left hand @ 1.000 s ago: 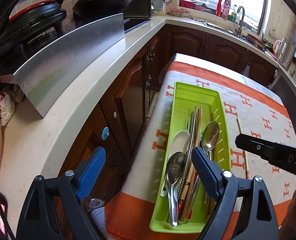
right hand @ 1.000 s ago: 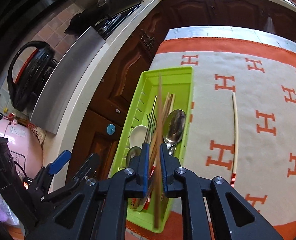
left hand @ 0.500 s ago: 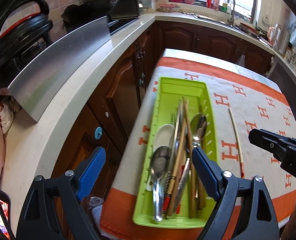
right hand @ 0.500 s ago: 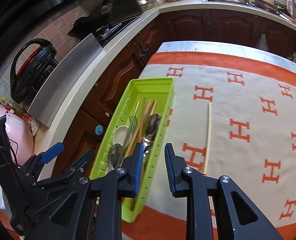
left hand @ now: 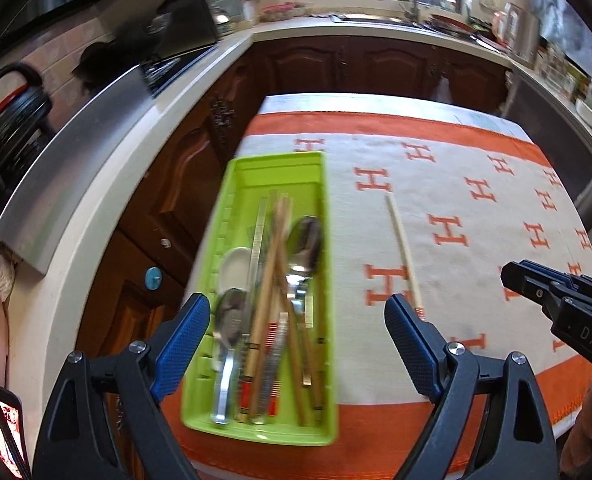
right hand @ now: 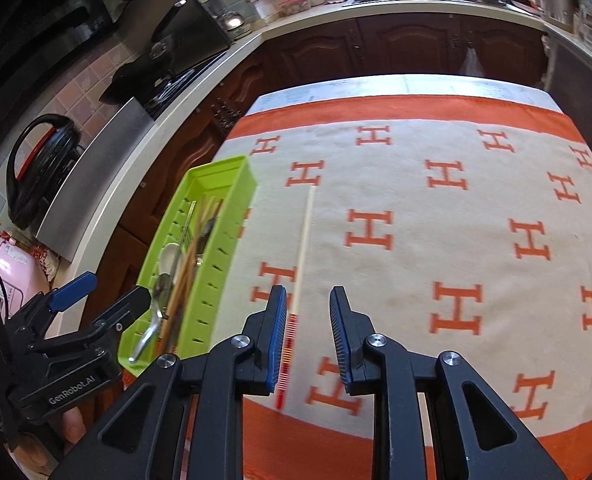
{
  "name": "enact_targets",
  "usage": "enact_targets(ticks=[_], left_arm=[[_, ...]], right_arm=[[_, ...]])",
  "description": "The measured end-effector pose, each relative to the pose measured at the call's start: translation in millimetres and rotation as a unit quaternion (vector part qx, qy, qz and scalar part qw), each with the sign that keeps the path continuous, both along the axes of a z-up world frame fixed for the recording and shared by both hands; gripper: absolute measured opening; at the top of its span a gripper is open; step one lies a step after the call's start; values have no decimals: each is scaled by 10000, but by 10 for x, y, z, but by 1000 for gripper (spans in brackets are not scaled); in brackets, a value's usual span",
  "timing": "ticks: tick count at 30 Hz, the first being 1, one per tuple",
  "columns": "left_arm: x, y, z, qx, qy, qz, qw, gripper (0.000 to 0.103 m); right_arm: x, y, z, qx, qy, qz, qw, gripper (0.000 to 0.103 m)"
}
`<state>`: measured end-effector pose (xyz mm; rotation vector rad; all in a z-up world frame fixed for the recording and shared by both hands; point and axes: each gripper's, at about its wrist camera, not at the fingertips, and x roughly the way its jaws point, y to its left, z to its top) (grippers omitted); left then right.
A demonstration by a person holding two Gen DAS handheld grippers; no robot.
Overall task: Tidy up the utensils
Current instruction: 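Move the left tool to the last red-banded chopstick and grasp it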
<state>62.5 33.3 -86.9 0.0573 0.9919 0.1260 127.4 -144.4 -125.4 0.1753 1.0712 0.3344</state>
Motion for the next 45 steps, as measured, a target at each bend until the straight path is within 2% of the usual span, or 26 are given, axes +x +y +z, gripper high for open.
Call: enact_targets(ticks=[5,8,17,24,26,32,34,35,36,37,38,45], left_arm=[[75,-340,-74,65,181,-362,9992,88],[131,-476,-139,-40,318,-483,9983,88],[352,-770,-588,-471,983,-555,9925,88],[563,-797,-1005,-728,1561,-227,9848,68],[591,-791,-1088,-725,1673,-149,9831,67],[606,-874,-1116,-602,1558,-201,9857,67],[607,-894,-1104,-614,1530,-232,9860,61],[600,-912,-1090,-608,1484,-273,9867,49],[648,-963,-1090,-610,1452,-288,9871,30],[661,-989,-1077,-606,1418,-299,9876,21],[671,-997,-1060,-632,1410,-310,9875,8],[636,-906,-1016,-852,1380,-256,9864,3]], right_arm=[[-51,-421,-77,53,-24,-301,9995,25],[-72,-640,-134,157,-10,-487,9987,29],[-74,-1053,-360,289,127,-666,9973,30],[-26,-1249,-546,420,283,-739,9960,30],[0,-1296,-591,456,327,-746,9956,30],[59,-1365,-710,540,435,-728,9949,30],[70,-1377,-743,582,474,-719,9946,30],[76,-1378,-758,602,493,-713,9944,30],[72,-1384,-764,616,506,-711,9943,30],[76,-1385,-778,637,526,-706,9941,30],[76,-1384,-785,649,539,-704,9939,30],[37,-1363,-759,669,526,-707,9939,30]])
